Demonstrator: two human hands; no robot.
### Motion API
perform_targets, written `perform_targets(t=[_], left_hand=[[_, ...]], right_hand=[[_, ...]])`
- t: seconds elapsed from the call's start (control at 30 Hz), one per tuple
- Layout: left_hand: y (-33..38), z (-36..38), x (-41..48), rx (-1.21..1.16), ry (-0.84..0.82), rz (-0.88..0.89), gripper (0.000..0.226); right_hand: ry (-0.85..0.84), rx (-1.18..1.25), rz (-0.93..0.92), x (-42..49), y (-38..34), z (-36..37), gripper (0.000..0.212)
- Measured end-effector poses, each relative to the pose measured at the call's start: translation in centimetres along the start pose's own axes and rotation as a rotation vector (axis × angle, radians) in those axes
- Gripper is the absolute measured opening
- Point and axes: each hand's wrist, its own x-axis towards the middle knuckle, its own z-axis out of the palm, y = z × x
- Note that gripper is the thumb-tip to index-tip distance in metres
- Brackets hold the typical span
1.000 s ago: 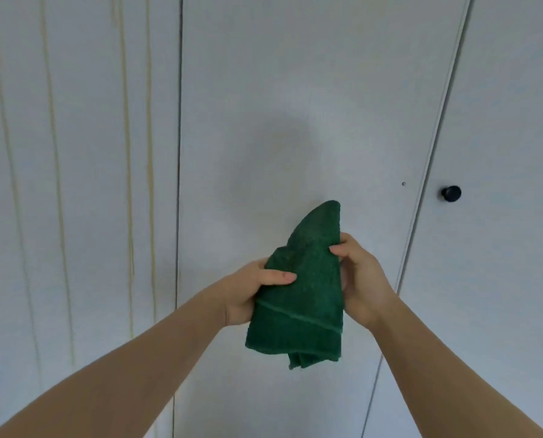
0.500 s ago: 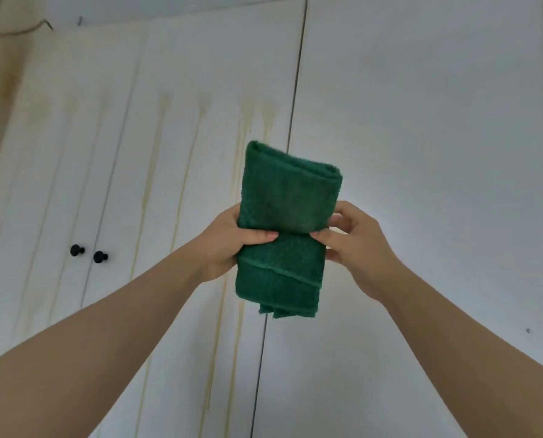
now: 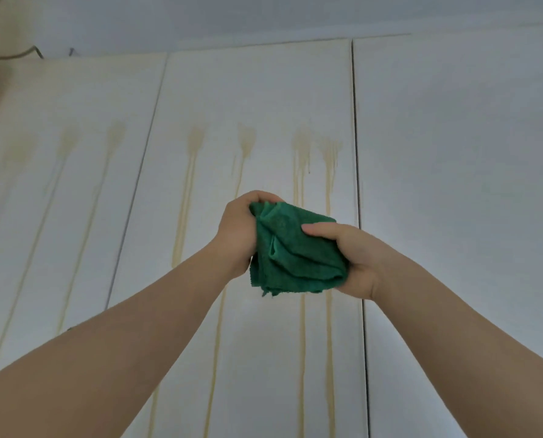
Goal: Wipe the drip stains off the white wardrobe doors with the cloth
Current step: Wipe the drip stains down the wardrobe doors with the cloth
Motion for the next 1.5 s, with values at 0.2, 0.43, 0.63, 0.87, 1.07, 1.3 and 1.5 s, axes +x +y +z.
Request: perform_targets(t=[0.2, 0.43, 0.63, 0.87, 1.07, 1.3, 1.5], left_hand=[[1.8, -0.9, 4.0, 0.006, -0.110, 0.035, 0.023], [1.3, -0.6, 7.4, 1.028, 0.208, 0.577, 0.041], [-1.2, 0.6, 10.0, 1.386, 0.110, 0.558, 0.058], [-1.6, 1.1, 12.0, 1.495, 0.181, 0.608, 0.054], [-2.2, 1.0, 12.8, 1.512, 0.271, 0.728, 0.049], [-3.1, 0.5, 13.3, 1.374, 0.332, 0.839, 0.044], [-3.0, 0.6, 13.2, 1.394, 0.312, 0.768, 0.044]], right_hand=[[0.473, 0.029, -0.324, 1.2, -5.1, 0.2, 0.020], [1.451, -1.381, -1.311, 5.4, -8.0, -2.9, 0.032], [0.825, -1.621, -0.672, 7.4, -3.1, -6.3, 0.076], [1.075, -1.753, -0.754, 8.8, -10.2, -8.7, 0.049], [1.031, -1.574, -0.882, 11.4, -8.3, -6.9, 0.044], [1.117, -1.593, -0.961, 11.4, -10.7, -7.5, 0.039], [0.886, -1.783, -1.091, 11.2, -8.2, -7.4, 0.040]])
